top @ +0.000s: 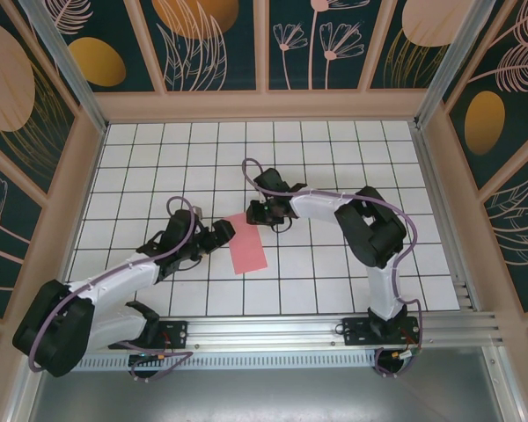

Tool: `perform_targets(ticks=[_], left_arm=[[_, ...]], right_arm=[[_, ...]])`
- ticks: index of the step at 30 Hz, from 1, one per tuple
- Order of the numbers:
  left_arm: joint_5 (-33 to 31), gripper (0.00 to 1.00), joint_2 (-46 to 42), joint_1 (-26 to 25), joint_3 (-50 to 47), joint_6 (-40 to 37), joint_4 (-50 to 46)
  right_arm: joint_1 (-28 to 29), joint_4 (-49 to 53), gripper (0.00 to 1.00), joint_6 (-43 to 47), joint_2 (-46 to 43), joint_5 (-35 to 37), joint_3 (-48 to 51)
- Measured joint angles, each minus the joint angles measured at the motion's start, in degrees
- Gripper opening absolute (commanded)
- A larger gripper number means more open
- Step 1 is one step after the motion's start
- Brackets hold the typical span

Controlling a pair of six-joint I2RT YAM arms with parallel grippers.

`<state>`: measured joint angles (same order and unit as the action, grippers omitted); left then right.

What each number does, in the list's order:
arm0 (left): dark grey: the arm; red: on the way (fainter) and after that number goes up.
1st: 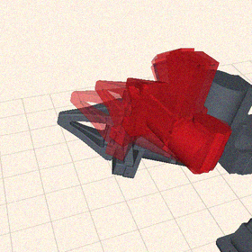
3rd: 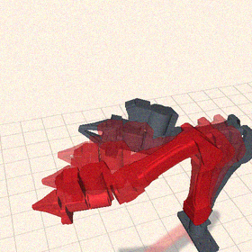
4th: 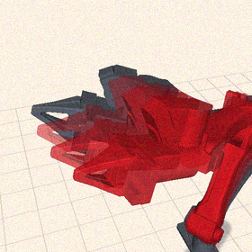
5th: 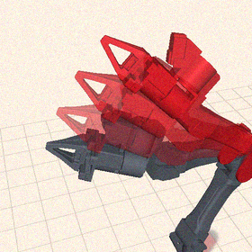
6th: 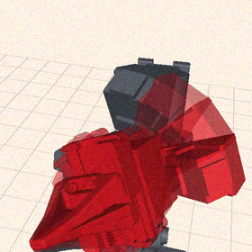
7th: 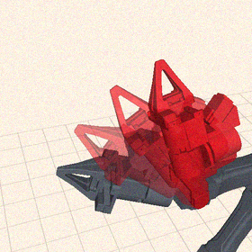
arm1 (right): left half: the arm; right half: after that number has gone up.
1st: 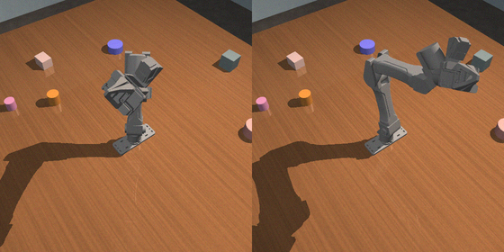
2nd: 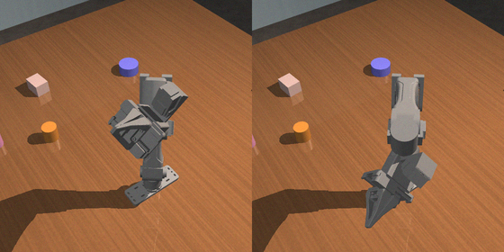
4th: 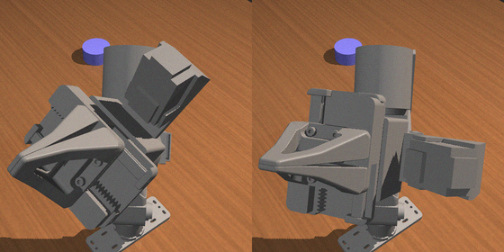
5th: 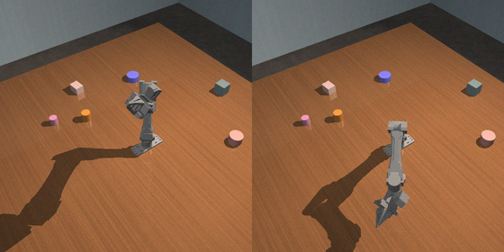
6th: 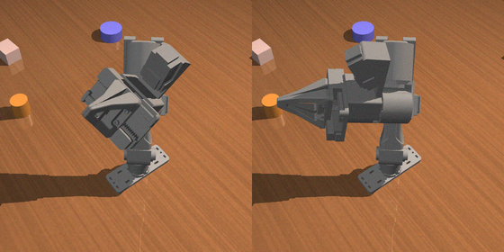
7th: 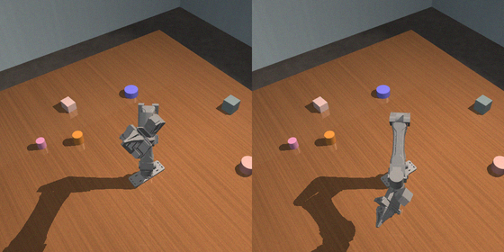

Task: Fold a paper plane with a square sheet of paper (pick it up from the middle)
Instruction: Rotate the square sheet of paper at the center of the table.

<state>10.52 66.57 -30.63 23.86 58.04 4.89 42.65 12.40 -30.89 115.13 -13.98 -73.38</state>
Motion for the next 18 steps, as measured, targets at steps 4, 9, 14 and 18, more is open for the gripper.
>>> perform_targets(ticks=[4,9,14,18], left_arm=[[1.29,0.93,1.62,0.00,0.00,0.72,1.49],[1.77,0.94,2.62,-0.09,0.00,1.46,2.54],[1.95,0.94,2.93,-0.11,0.00,2.12,2.62],[1.92,0.94,3.04,-0.24,0.00,2.29,2.62]], right_arm=[[0.02,-0.90,0.26,0.61,0.00,-1.44,-0.07],[0.02,-1.75,0.25,0.81,0.02,-2.67,-0.20],[0.04,-1.90,0.24,0.85,0.02,-1.97,-0.24],[0.31,-1.86,0.25,1.25,-0.20,0.39,-0.24]])
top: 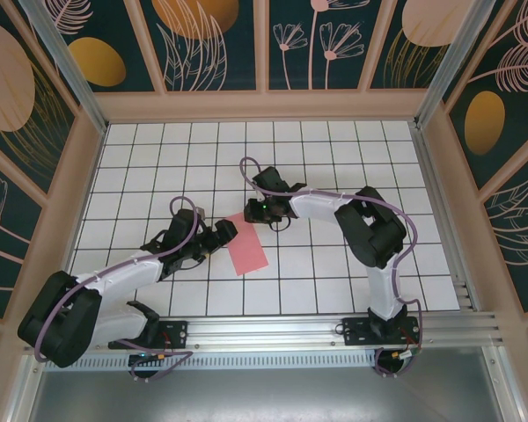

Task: Fold a paper plane with a square sheet of paper (pick it up from the middle)
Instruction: Rotate the square sheet of paper at the center of the table.

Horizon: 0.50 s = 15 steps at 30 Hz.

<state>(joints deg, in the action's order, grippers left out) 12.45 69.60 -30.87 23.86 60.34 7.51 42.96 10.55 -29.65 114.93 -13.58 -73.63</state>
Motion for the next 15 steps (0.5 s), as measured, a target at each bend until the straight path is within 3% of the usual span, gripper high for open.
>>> perform_targets(ticks=[7,15], left_arm=[[0.00,0.93,0.59,-0.20,0.00,0.02,0.00],[0.15,0.93,0.59,-0.37,-0.04,0.83,0.02]], right_arm=[[1.77,0.68,0.25,1.33,-0.20,-0.04,-1.66],[2.25,1.73,0.25,1.03,5.84,0.63,-6.75]])
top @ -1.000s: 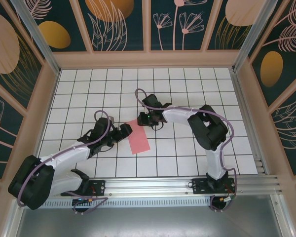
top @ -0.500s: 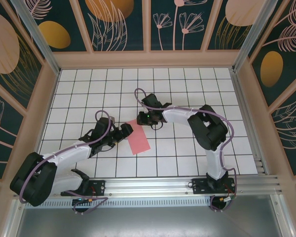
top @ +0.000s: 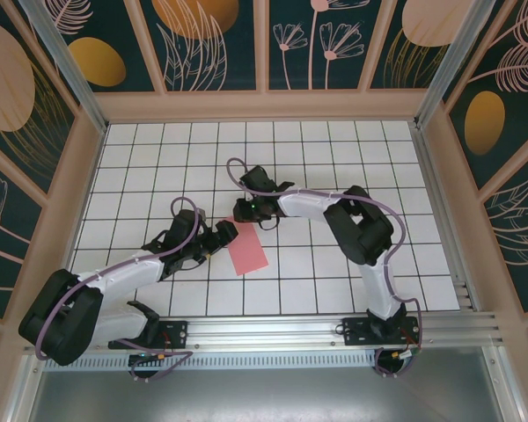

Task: Fold a paper plane with a square sheet of paper (pick it up from the middle)
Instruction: Rotate the square sheet of paper at the center of the table.

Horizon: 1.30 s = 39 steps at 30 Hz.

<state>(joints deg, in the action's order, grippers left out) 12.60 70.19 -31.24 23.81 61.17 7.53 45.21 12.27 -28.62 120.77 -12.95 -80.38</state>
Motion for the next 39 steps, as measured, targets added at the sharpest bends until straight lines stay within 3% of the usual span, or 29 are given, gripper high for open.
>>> perform_targets(ticks=[6,18,39], left_arm=[[0.52,0.93,0.00,-1.16,-0.04,0.42,0.15],[3.50,0.93,2.19,-6.99,-0.24,3.19,3.21],[6.58,0.90,10.19,-12.46,4.50,3.23,2.19]], right_arm=[[-0.90,-0.90,0.24,-2.40,-0.24,1.55,1.01],[-4.48,-4.37,0.25,-11.65,-7.98,6.88,12.50],[-4.63,-5.27,0.25,-13.92,-8.02,6.97,13.05]])
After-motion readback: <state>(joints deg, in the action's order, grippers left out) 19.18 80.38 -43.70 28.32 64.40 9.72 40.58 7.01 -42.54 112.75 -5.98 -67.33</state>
